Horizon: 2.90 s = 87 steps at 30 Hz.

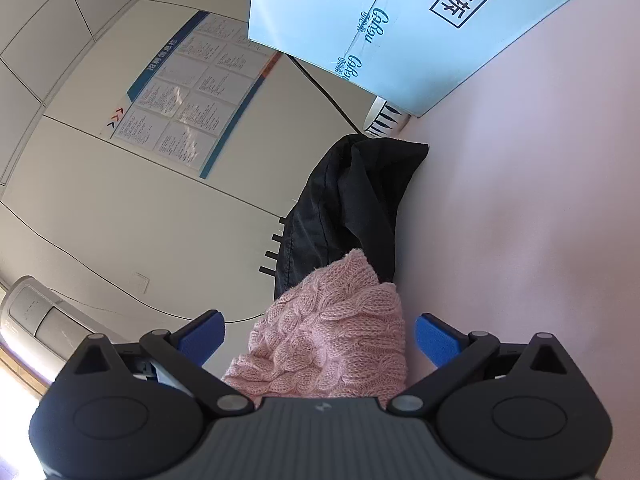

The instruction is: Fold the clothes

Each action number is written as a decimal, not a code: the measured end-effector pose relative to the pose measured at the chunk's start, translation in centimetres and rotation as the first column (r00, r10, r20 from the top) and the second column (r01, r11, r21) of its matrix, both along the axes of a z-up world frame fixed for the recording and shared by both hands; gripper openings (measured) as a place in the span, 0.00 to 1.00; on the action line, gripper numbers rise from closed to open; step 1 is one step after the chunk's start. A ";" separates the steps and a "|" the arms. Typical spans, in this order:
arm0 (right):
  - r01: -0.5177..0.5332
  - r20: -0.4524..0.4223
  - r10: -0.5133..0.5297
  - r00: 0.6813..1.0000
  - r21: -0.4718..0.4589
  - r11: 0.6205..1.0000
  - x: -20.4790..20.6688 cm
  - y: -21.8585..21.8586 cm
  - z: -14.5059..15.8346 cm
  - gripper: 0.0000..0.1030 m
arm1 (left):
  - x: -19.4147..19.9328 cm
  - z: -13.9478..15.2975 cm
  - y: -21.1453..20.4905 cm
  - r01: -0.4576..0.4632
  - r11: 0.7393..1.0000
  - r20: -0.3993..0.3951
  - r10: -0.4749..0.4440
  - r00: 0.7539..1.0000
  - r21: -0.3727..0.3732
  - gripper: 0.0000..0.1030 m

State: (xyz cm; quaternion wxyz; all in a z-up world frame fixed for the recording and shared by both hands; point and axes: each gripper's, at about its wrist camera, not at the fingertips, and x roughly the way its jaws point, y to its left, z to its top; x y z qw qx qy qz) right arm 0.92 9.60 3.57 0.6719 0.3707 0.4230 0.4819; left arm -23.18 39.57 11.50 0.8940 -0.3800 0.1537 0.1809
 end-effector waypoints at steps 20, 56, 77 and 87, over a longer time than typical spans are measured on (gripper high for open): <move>0.116 -0.058 -0.113 0.992 0.053 0.992 1.4 -14.5 0.7 1.00 | 1.6 4.7 -8.2 0.139 0.970 0.063 -0.155 0.986 0.199 0.88; 0.505 0.129 -0.493 0.860 -0.088 0.858 -5.5 -38.7 0.5 1.00 | 16.1 -2.2 -30.4 0.609 0.757 -0.090 -0.607 0.789 0.235 0.88; 0.515 0.076 -0.509 0.857 -0.118 0.849 -5.8 -39.8 -1.3 1.00 | 17.2 -4.4 -35.5 0.713 0.644 -0.159 -0.701 0.695 0.278 0.88; 0.506 0.070 -0.501 0.862 -0.114 0.855 -6.0 -39.9 -1.4 1.00 | 17.4 -4.8 -35.6 0.706 0.656 -0.186 -0.683 0.706 0.267 0.88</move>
